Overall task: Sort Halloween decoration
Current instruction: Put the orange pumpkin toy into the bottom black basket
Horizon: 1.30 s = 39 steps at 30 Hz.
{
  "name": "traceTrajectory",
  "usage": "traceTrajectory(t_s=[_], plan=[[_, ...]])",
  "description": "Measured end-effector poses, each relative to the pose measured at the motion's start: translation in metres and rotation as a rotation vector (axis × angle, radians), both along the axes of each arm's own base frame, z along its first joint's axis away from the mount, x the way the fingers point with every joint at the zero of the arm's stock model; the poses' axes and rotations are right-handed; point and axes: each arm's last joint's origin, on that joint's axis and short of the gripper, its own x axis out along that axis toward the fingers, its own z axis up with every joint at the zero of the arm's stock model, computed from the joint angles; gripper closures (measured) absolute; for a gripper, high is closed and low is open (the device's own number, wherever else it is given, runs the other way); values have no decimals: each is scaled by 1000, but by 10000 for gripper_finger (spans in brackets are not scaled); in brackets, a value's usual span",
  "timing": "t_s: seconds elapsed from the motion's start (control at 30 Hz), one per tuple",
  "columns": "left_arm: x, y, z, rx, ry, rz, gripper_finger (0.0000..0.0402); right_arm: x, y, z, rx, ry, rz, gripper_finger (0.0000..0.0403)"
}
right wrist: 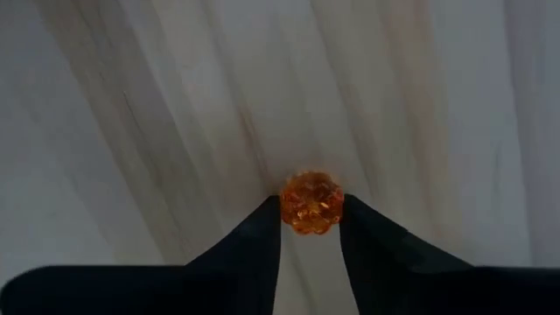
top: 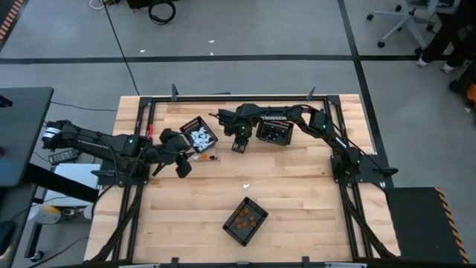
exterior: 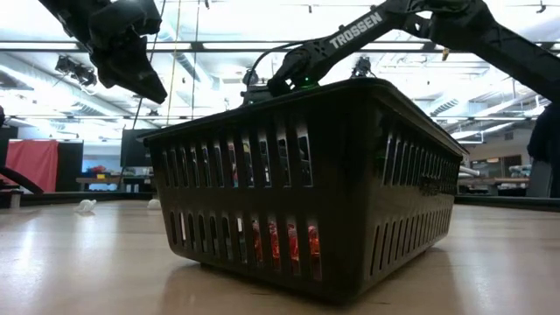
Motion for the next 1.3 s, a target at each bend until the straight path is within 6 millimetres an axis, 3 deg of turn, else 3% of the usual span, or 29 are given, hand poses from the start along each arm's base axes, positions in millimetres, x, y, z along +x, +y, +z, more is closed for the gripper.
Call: traceTrajectory(t_s=[0.23,0.53,0.7,0.97,1.3], plan=[[0,0,0,-10,5,-3,269,-2,2,7,-3,-8,8,300],[0,0,-1,-5,9,-9,269,-4,12,40,-33,-75,22,301],[-2,0,-2,-1,30,-10,269,-6,31,63,-4,-121,35,302],[-8,1,-3,5,72,-24,269,-8,108,111,71,-259,212,301],[-8,1,-3,21,87,-57,269,-15,227,114,219,-262,343,300]])
